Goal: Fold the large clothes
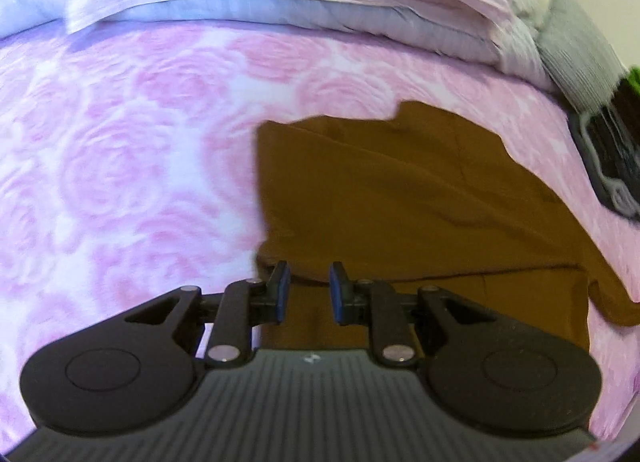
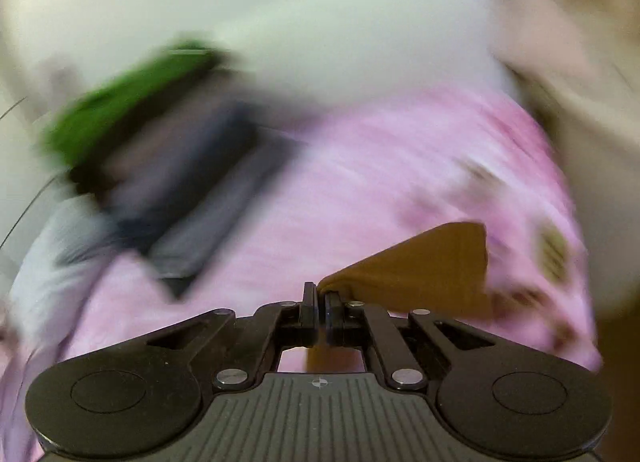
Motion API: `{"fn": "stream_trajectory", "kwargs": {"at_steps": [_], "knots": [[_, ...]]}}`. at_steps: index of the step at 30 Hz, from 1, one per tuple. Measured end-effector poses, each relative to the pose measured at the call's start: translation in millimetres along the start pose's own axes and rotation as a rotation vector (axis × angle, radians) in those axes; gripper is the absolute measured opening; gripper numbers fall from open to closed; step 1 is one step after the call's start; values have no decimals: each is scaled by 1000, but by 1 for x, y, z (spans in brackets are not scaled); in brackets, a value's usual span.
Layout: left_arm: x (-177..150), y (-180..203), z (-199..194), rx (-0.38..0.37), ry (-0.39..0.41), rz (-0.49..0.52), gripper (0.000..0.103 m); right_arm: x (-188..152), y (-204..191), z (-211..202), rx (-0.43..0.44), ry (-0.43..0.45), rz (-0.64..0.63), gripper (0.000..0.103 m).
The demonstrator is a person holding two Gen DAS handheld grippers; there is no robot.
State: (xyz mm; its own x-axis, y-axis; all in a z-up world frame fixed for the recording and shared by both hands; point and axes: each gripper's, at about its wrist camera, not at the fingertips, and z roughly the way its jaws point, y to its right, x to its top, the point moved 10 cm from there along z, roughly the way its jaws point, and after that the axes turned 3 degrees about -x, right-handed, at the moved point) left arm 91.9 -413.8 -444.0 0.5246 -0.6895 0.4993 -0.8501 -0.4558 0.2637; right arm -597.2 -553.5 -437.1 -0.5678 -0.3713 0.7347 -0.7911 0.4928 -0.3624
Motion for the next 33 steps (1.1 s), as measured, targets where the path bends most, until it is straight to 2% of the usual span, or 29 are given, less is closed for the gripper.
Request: {"fn": "stream_trajectory", "kwargs": {"at_steps": [2,5,8,10,12,13,15,16,17,19,22,25,27,29,31,33], "knots": [[-3,-15,-8,7,10,-43,17,-3,-88,-21,163,30,-136,0],[-10,-36,-16,11,17,-101,17,-44,-208,-70,405,35,-334,0],[-19,-58,-22,21,20,-161,17,-126,-314,-139,671,-6,-528,0],[-26,-74,-25,32,20,-203,17,-187,-363,-184,830,-57,-625,0],[-34,-90,-26,48,19,-243,17,-251,-395,-222,944,-110,-737,0],[-38,-98,-27,52,13,-261,17,-287,-404,-232,959,-166,-829,0],[-46,-110,-27,58,1,-279,17,-353,-406,-240,943,-303,-979,5],[-50,-116,-27,63,-5,-286,17,-376,-401,-242,952,-370,-1022,13],[-53,-120,-26,64,-11,-293,17,-393,-392,-241,941,-422,-1056,26],[-57,-124,-24,40,-19,-320,17,-408,-369,-227,882,-485,-1077,43],[-57,-122,-19,-6,-17,-352,22,-395,-328,-186,750,-510,-1085,45],[-51,-111,-10,-87,-17,-392,23,-366,-286,-145,549,-494,-1080,45],[-44,-101,-1,-164,-14,-458,29,-341,-259,-110,393,-478,-1071,45],[-38,-94,10,-233,-13,-542,36,-313,-232,-84,274,-480,-1015,45],[-34,-91,24,-276,-3,-644,36,-294,-212,-68,204,-504,-938,45],[-30,-93,34,-279,22,-724,36,-283,-199,-62,167,-518,-889,45]]}}
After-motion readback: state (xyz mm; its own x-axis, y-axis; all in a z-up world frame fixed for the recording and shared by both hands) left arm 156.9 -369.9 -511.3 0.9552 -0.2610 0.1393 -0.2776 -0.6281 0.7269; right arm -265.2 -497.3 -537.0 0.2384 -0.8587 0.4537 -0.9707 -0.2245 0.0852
